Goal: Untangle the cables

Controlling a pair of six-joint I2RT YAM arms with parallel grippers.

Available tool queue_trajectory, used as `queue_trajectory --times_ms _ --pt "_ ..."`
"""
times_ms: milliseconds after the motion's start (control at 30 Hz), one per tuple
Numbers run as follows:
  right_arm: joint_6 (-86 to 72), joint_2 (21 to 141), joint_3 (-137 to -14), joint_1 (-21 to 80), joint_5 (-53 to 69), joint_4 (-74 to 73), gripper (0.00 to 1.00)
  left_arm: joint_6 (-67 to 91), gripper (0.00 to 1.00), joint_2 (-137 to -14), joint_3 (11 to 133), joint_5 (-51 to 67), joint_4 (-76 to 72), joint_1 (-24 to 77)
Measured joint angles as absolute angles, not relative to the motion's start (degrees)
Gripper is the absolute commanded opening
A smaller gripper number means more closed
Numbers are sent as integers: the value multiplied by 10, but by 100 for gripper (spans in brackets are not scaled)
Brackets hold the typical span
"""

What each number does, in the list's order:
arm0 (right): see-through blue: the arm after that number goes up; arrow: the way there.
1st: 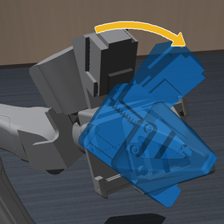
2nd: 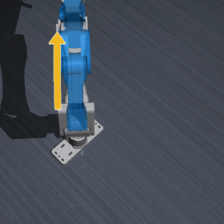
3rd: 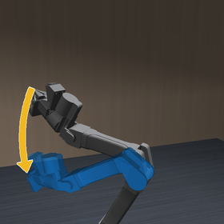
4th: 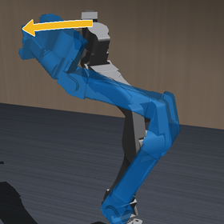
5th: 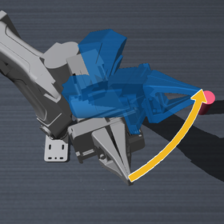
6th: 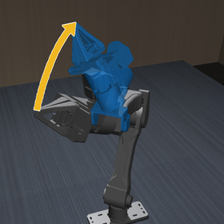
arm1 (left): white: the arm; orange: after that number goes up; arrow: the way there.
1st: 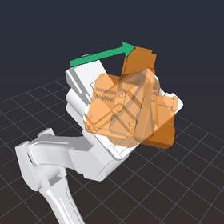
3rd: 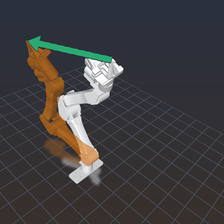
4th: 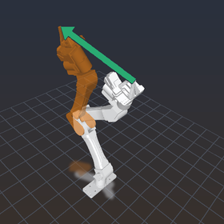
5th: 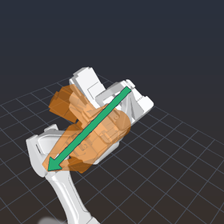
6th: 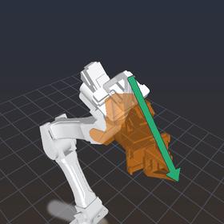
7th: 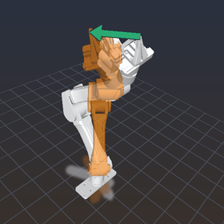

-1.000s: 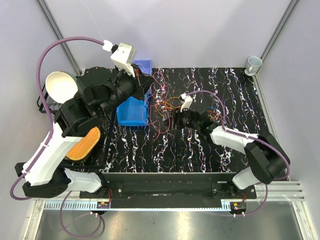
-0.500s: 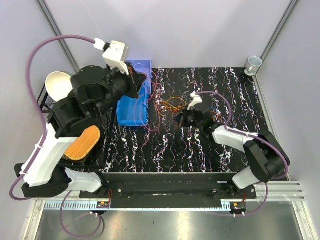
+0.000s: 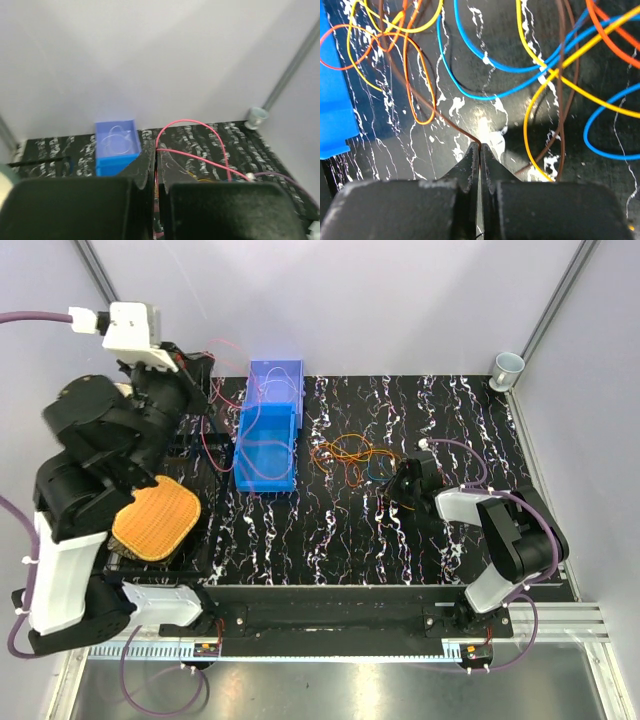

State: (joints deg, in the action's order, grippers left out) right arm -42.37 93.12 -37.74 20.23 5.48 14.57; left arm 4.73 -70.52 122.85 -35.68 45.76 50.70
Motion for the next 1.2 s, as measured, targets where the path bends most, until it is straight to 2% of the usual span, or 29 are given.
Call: queue_trajectory --times_ms 300,633,1000,1200 --pt "-425 875 -378 202 56 91 0 63 0 -763 1160 -328 449 367" --pt "-424 820 -371 202 67 70 0 99 0 -833 1141 -268 415 263" --pt "-421 816 -363 202 73 61 0 112 0 -943 1188 -251 394 234" --pt "-418 816 -363 202 87 61 0 129 0 -950 1123 -255 354 223"
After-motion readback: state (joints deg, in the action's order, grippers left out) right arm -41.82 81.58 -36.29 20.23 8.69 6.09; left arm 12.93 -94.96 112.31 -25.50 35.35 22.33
